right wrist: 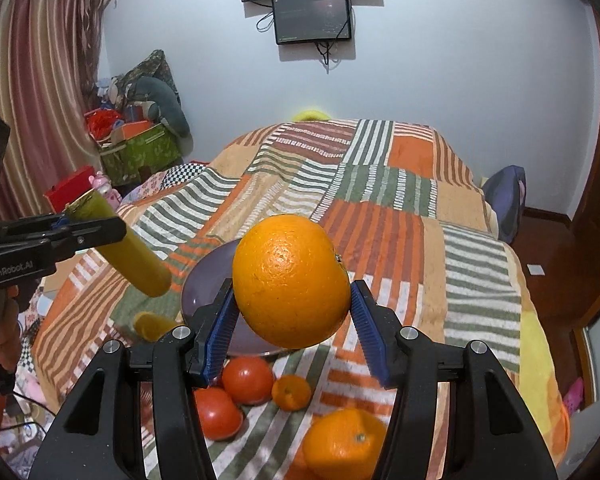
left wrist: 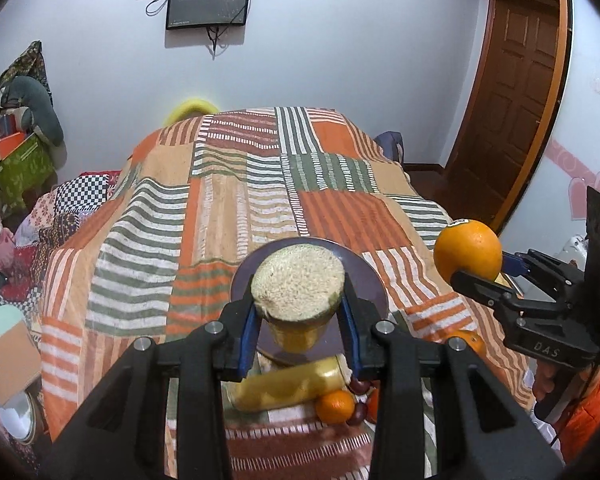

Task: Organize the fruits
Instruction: 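Place the yellow cylinder on the purple plate while the right gripper places the orange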

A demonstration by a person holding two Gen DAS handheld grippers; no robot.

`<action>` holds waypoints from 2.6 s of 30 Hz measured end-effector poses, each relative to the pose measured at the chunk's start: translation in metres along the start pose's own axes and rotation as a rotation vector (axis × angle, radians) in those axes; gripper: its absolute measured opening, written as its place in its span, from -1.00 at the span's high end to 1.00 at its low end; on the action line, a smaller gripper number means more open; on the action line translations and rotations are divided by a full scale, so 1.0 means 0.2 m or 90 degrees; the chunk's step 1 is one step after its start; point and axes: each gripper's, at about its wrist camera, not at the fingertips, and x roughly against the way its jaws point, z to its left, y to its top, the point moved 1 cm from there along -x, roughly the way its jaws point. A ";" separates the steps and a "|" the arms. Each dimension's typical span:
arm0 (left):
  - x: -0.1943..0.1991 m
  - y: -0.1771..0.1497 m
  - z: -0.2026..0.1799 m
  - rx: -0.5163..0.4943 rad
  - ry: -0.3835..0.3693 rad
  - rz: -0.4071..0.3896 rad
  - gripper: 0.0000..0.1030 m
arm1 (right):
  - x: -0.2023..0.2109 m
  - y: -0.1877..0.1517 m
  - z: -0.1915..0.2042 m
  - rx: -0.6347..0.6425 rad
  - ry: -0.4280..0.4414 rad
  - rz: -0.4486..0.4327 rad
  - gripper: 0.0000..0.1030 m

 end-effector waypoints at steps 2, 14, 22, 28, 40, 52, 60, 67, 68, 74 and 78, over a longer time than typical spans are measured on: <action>-0.05 0.01 0.01 -0.001 0.003 0.008 0.31 | -0.03 0.01 0.00 0.004 0.005 0.006 -0.02; -0.39 0.01 0.09 0.005 -0.013 0.103 0.32 | -0.32 0.06 0.07 0.032 0.024 0.062 -0.02; -0.56 0.01 0.15 0.004 -0.028 0.144 0.31 | -0.53 0.08 0.08 0.030 0.006 0.116 -0.02; -0.63 0.07 0.18 0.006 -0.042 0.137 0.31 | -0.63 0.04 0.09 0.042 -0.010 0.162 -0.02; -0.84 0.17 0.23 0.030 -0.067 0.175 0.31 | -0.75 0.07 0.10 0.065 -0.023 0.204 -0.02; -0.99 0.11 0.28 0.047 -0.044 0.243 0.32 | -0.80 0.06 0.08 0.053 -0.015 0.226 -0.04; -0.96 0.09 0.27 0.034 -0.009 0.238 0.17 | -0.76 0.08 0.11 0.069 -0.028 0.200 -0.08; -0.81 0.12 0.25 0.018 0.010 0.201 0.12 | -0.64 0.15 0.10 0.083 -0.051 0.149 -0.34; -0.78 0.12 0.24 0.017 0.012 0.195 0.08 | -0.61 0.15 0.10 0.081 -0.051 0.144 -0.35; -0.56 0.14 0.22 0.012 0.015 0.149 0.01 | -0.45 0.19 0.06 0.058 -0.045 0.105 -0.44; -0.42 0.13 0.18 -0.003 0.018 0.126 -0.07 | -0.31 0.18 0.03 0.053 -0.056 0.071 -0.52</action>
